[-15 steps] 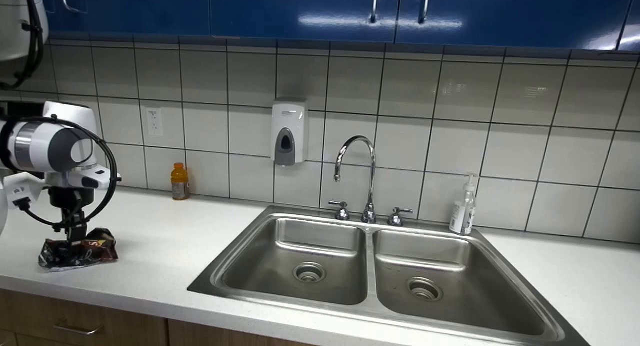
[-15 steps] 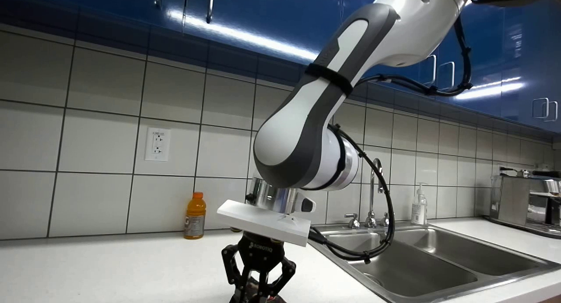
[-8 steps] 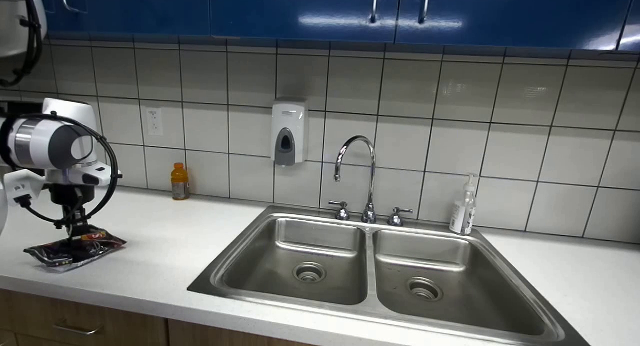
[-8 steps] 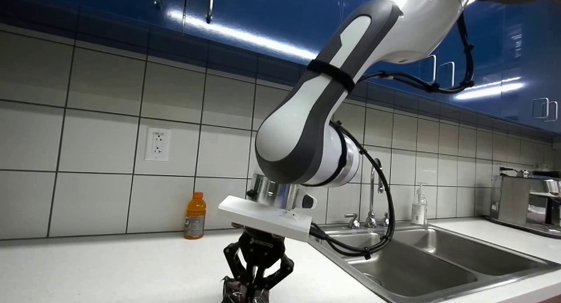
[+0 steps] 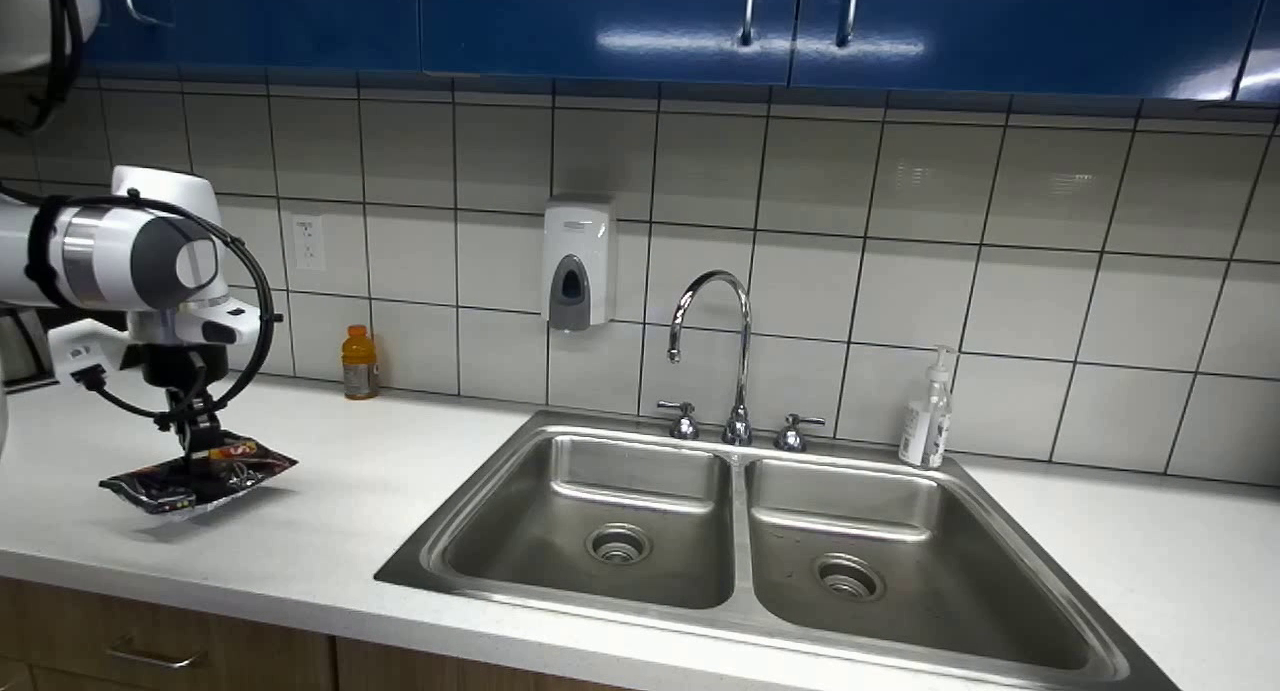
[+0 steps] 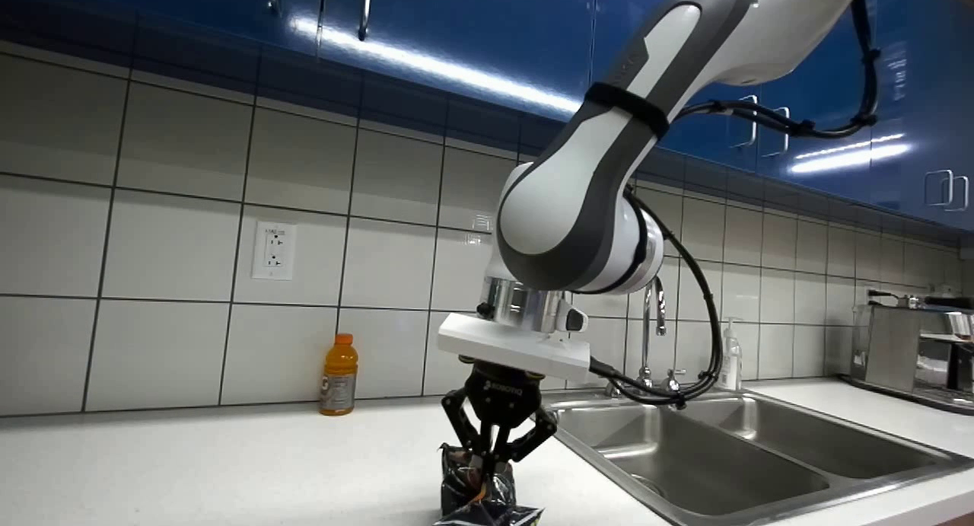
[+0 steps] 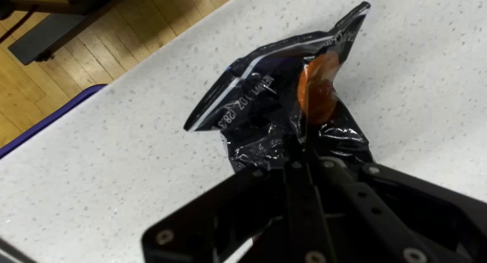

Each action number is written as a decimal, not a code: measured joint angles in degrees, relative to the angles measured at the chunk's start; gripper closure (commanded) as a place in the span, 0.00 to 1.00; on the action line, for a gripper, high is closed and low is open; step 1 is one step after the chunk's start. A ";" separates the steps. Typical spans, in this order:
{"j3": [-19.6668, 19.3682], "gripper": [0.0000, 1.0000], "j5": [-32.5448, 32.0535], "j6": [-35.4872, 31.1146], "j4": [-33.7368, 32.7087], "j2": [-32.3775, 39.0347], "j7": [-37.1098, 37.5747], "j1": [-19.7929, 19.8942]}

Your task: Put the black packet in the sink

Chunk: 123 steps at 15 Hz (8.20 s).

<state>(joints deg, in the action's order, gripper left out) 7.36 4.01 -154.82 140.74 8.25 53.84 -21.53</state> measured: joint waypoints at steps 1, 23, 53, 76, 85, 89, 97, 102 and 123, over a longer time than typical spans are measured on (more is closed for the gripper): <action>-0.38 1.00 -0.70 0.64 0.88 -1.22 0.00 0.86; -9.73 1.00 -18.40 6.84 9.50 -15.09 -5.67 26.97; -21.50 1.00 -16.11 -5.88 -16.16 22.31 -16.18 27.56; -23.58 0.60 -1.99 -14.24 -18.53 32.51 -28.36 25.81; -28.23 0.00 -1.38 -15.52 -15.13 29.12 -28.38 20.47; -33.52 0.00 -1.67 -18.36 -9.11 21.73 -28.38 13.78; -41.79 0.00 -3.12 -17.99 5.01 3.09 -28.34 1.22; -41.80 0.00 -5.65 -9.89 12.16 -7.89 -28.29 -1.99; -18.71 0.00 9.91 14.42 15.04 -17.31 -48.80 13.36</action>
<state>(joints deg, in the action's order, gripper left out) -11.35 13.92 -140.40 155.78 -9.06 5.04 -8.17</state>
